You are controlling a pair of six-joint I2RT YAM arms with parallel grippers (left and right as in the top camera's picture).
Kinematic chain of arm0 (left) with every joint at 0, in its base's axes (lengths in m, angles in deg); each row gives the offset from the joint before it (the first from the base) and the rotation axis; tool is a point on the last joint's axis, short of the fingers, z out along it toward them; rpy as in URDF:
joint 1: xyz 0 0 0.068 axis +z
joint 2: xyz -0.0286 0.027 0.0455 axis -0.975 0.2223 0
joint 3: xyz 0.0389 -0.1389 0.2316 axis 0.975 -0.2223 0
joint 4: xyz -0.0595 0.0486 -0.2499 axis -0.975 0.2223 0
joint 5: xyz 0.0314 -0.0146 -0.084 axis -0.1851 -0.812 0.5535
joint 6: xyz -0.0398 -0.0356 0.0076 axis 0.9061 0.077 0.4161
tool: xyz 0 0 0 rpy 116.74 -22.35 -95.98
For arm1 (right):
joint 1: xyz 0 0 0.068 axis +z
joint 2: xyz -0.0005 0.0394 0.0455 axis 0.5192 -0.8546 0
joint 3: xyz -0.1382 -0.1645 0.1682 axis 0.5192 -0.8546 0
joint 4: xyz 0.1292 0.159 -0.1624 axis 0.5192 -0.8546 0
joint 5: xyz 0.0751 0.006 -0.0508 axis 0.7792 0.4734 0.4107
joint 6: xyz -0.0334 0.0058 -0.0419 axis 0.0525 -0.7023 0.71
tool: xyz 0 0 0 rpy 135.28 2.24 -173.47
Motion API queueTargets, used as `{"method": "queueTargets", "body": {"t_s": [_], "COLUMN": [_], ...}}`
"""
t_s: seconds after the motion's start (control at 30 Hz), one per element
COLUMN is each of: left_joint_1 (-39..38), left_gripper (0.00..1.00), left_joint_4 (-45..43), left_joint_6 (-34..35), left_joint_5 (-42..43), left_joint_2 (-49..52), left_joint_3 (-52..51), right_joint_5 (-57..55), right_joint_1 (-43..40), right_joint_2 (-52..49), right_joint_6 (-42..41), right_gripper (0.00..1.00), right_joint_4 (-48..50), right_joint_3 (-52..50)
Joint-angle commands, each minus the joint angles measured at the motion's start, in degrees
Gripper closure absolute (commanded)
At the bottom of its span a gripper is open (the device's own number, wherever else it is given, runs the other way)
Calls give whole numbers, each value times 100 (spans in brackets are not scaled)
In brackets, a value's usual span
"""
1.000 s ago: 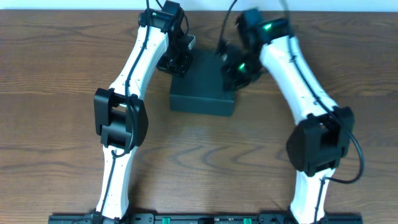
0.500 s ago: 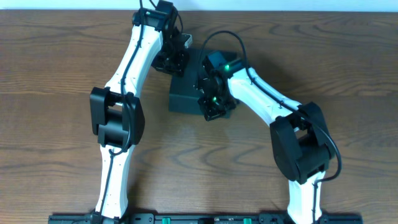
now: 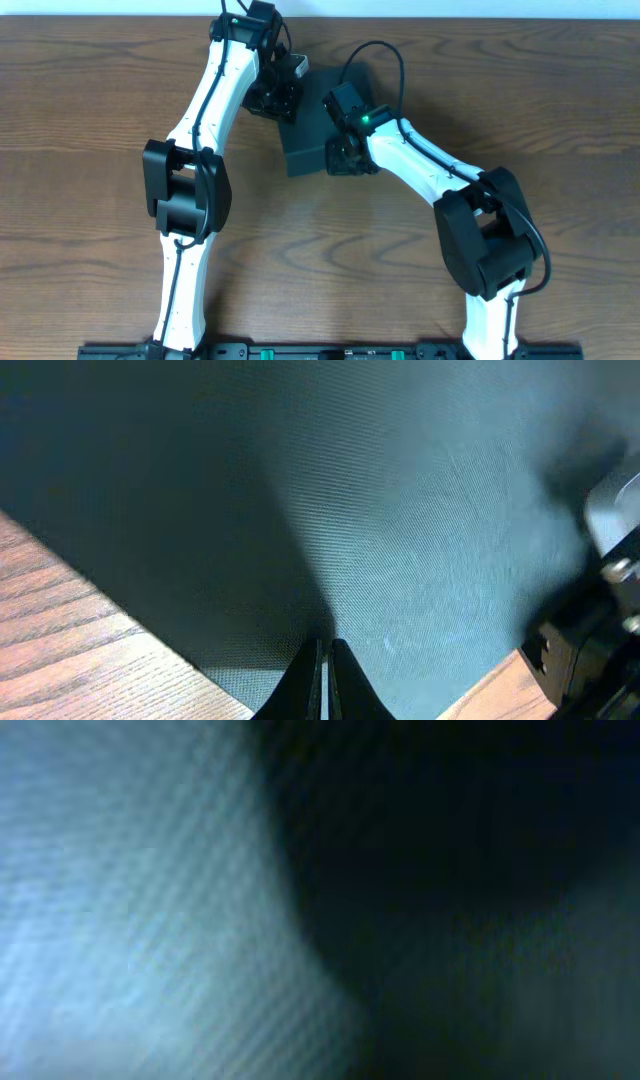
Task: Pack container
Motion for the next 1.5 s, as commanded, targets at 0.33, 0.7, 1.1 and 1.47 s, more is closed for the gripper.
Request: {"method": "queueTargets", "body": {"t_s": [0.33,0.7,1.1,1.47], "left_joint_1": [59,59,76,824], "left_gripper": [94,94,94,94], "left_joint_4": [63,63,-61,-780], "left_joint_6": [-101,-103,219,2634], "left_joint_5": [-131,-131,-94,-734], "left_joint_2": [81,81,-68,-599], "left_joint_3": [-109,-109,50,278], "right_joint_5": [337,1325,-55,470], "right_joint_1": [-17,-162,-879,-2218], "right_joint_2": [-42,17,1320,778], "right_joint_6": [-629,-782,503,592], "right_gripper": [98,99,98,98], "right_joint_4": [807,1539,1443,2769], "right_joint_3": [-2,-2,-2,-2]}}
